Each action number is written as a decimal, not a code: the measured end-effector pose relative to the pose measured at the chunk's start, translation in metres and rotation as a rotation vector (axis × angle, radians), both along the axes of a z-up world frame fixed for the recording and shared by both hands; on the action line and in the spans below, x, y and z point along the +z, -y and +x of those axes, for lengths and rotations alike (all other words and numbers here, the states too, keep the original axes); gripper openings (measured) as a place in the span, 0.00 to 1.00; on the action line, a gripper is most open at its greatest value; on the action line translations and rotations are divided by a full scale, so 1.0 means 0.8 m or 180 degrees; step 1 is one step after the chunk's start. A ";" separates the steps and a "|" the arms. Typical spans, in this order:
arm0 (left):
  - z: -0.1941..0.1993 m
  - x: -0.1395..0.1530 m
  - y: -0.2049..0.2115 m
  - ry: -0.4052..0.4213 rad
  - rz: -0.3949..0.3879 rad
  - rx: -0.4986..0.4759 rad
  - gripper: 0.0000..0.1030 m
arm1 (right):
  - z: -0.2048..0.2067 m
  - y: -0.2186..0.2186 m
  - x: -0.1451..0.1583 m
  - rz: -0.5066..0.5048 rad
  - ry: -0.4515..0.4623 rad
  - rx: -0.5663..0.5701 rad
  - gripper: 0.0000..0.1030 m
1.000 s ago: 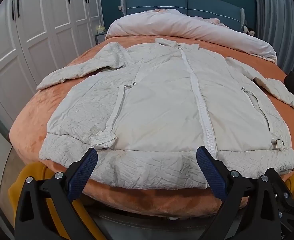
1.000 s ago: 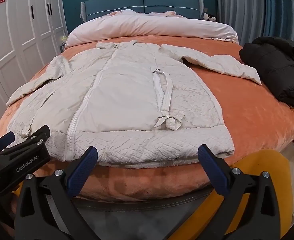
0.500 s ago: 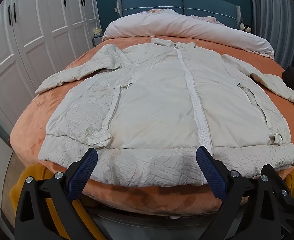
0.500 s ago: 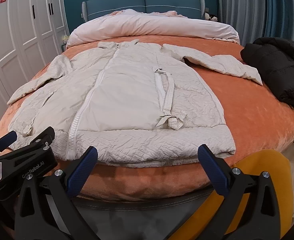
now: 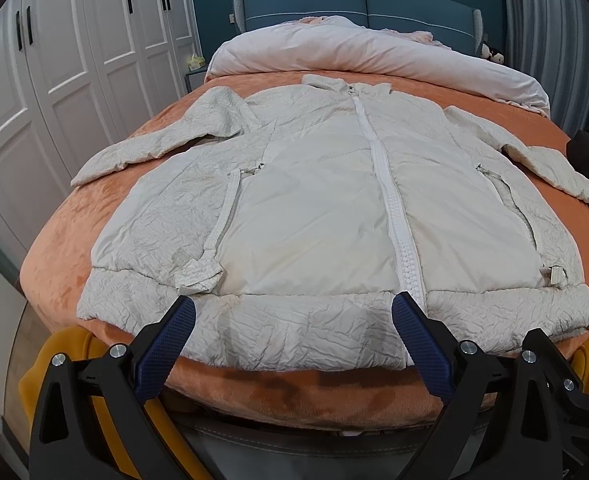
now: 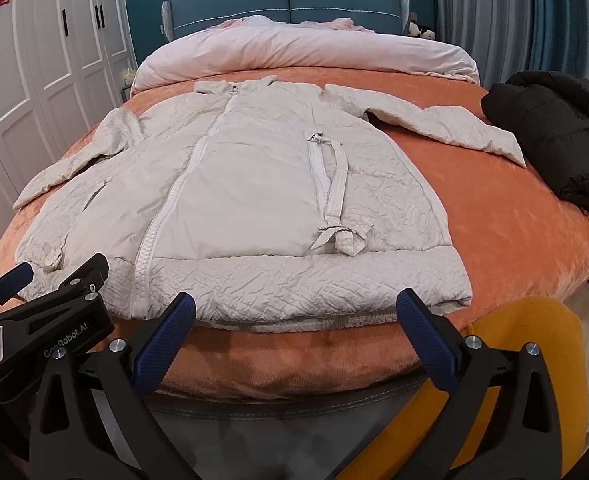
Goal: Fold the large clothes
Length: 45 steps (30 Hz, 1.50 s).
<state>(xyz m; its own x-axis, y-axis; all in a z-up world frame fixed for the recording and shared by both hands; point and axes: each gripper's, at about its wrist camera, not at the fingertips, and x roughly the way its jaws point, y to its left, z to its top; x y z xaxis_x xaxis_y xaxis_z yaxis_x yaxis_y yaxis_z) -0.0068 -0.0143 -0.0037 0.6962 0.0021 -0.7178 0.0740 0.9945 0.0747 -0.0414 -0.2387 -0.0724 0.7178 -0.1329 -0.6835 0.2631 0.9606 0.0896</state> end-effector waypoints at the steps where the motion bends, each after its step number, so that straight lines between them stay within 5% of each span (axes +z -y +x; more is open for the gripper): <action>1: 0.000 0.000 0.000 -0.0001 0.0002 0.0001 0.93 | 0.000 0.000 0.000 0.0001 0.0000 0.0000 0.95; 45: -0.004 -0.008 -0.003 -0.0040 0.0014 0.0011 0.92 | 0.000 0.000 -0.009 0.0018 -0.0061 0.0011 0.95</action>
<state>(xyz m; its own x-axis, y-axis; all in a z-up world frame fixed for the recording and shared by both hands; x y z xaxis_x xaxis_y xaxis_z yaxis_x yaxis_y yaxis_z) -0.0100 -0.0123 -0.0103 0.6871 0.0078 -0.7265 0.0715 0.9944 0.0783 -0.0413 -0.2387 -0.0793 0.7050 -0.1267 -0.6978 0.2617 0.9610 0.0899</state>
